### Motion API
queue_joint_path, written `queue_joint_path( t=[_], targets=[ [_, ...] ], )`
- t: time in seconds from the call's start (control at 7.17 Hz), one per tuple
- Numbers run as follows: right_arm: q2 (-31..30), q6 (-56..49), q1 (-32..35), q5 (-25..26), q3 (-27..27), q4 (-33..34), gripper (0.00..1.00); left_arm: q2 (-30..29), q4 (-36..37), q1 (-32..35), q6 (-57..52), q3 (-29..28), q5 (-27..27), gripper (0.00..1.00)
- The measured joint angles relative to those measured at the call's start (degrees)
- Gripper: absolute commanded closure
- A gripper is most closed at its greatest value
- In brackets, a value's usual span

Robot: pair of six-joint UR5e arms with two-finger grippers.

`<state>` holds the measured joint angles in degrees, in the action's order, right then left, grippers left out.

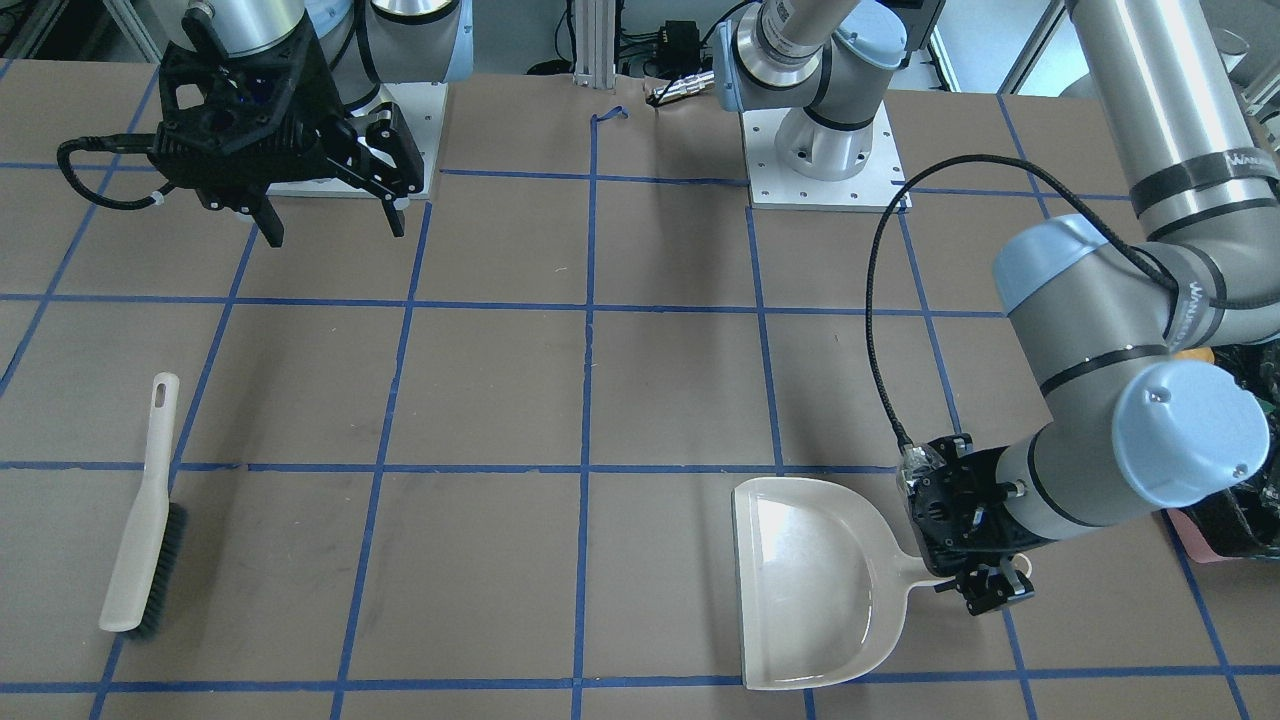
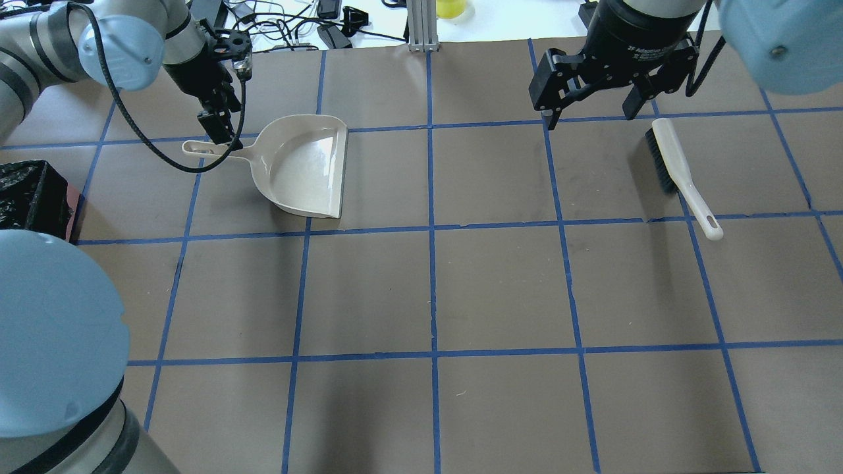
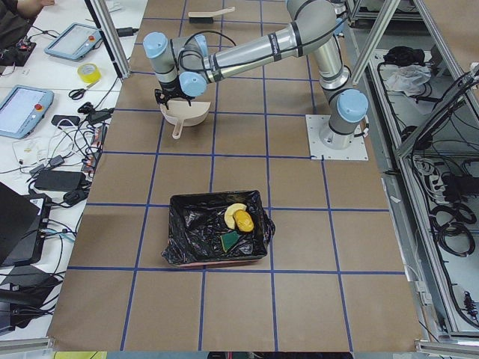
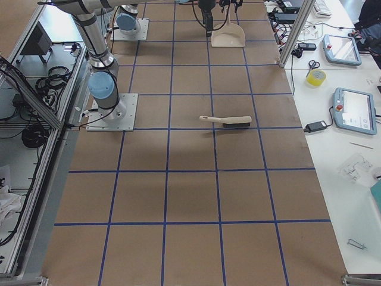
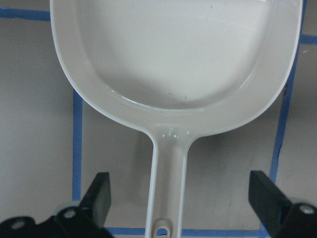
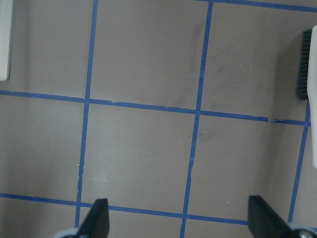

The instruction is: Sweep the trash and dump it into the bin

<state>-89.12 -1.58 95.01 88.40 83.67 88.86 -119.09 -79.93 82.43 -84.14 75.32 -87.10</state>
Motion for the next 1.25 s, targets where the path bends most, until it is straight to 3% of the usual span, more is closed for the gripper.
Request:
queue_joint_path(
  t=[0.84,1.25],
  targets=[
    [0.0,0.0,0.0,0.0,0.0,0.0,0.0,15.2,-12.8,8.1,46.9,-0.3,-1.2,0.0],
    [0.0,0.0,0.0,0.0,0.0,0.0,0.0,22.3,-17.5,8.5,60.3,1.1,-4.8,0.0]
  ],
)
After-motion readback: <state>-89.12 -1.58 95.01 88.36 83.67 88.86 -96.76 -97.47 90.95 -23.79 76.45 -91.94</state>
